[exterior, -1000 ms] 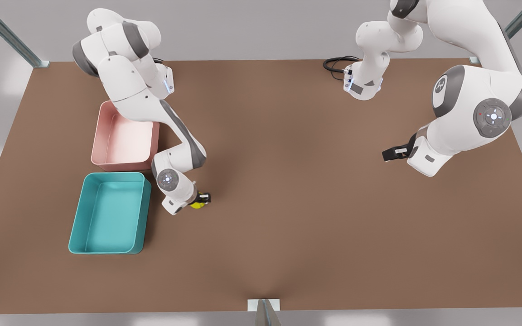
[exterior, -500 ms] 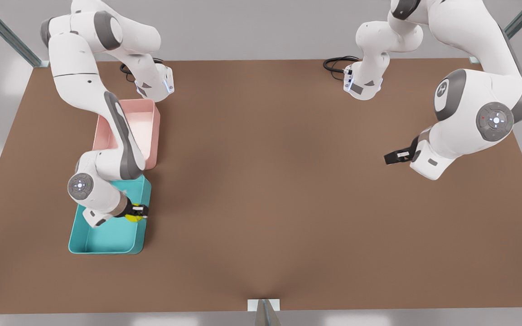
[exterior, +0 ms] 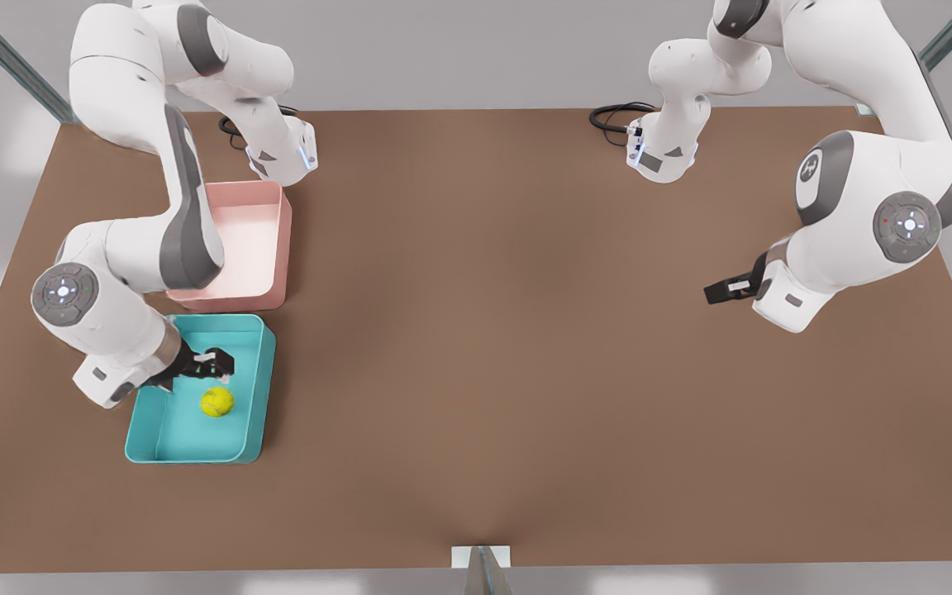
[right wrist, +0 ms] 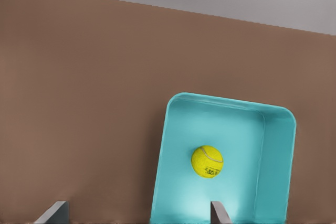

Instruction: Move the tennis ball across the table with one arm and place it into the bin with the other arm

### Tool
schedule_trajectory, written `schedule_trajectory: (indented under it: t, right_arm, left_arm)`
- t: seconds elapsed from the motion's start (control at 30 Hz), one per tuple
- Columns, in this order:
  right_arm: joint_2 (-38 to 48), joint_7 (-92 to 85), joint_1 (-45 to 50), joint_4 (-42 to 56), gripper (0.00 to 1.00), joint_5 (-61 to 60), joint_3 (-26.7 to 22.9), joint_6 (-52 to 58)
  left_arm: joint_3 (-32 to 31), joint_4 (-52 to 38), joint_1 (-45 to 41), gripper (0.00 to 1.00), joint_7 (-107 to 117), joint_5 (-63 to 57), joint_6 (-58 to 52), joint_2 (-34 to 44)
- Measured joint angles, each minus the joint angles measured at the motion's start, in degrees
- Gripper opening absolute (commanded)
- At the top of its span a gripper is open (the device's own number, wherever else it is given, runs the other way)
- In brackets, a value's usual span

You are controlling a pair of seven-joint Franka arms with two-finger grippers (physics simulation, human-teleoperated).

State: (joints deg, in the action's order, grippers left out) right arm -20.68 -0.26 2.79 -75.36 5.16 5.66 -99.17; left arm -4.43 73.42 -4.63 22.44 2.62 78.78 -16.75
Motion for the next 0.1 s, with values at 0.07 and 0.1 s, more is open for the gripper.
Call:
schedule_trajectory:
  t: [0.07, 0.1]
  right_arm:
    - [7.6, 0.4, 0.5, -4.0, 1.00, 0.2, 0.0, 4.8]
    - [9.6, 0.5, 0.6, -5.1, 1.00, 0.0, -0.1, 6.7]
  left_arm:
    - [0.0, 0.0, 0.4, 1.00, 0.0, 0.1, 0.1, 0.0]
    - [0.0, 0.0, 0.5, 1.00, 0.0, 0.0, 0.1, 0.0]
